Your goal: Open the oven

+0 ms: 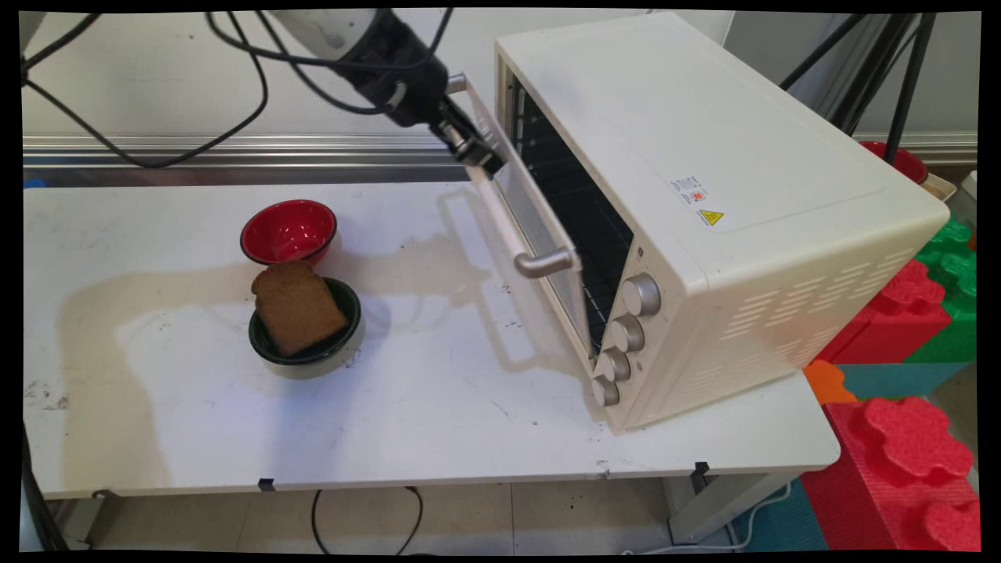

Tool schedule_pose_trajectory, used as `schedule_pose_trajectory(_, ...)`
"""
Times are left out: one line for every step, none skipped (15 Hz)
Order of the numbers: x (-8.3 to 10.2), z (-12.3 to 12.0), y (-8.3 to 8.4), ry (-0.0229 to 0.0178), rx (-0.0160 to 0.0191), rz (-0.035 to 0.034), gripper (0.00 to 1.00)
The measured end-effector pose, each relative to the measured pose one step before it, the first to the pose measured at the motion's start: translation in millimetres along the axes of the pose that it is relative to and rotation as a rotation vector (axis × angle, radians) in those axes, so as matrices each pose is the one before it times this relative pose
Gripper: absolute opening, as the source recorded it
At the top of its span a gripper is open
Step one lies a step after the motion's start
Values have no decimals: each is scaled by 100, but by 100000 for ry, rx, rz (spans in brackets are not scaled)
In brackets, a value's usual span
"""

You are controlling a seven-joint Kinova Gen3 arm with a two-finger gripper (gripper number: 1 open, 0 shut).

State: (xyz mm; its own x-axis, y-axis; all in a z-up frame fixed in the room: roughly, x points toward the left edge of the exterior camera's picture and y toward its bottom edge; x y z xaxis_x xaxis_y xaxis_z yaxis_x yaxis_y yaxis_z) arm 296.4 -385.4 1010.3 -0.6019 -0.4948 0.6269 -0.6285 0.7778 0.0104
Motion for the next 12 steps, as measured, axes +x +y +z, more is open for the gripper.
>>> schedule_pose_trajectory(-470,-220,-3,-821,-168,464,0)
schedule_pose_trajectory(-328,-138,-16,-526,-69,373,0)
schedule_pose_trajectory(-582,-264,-51,-777,55,302,0)
schedule_pose_trajectory(-348,-75,-10,-612,-54,382,0)
schedule_pose_trajectory(-426,-43,-19,-789,-98,428,0)
schedule_pose_trajectory(-395,16,-26,-725,-12,316,0)
schedule_pose_trajectory(-376,41,-36,-716,-51,322,0)
schedule_pose_trajectory(-696,70,-41,-1106,125,173,0)
schedule_pose_trajectory(-483,183,-2,-798,-13,171,0)
schedule_pose_trajectory(-408,236,33,-721,-94,227,0)
schedule_pose_trajectory(-528,292,81,-767,-61,199,0)
schedule_pose_trajectory(-508,323,113,-696,-98,178,0)
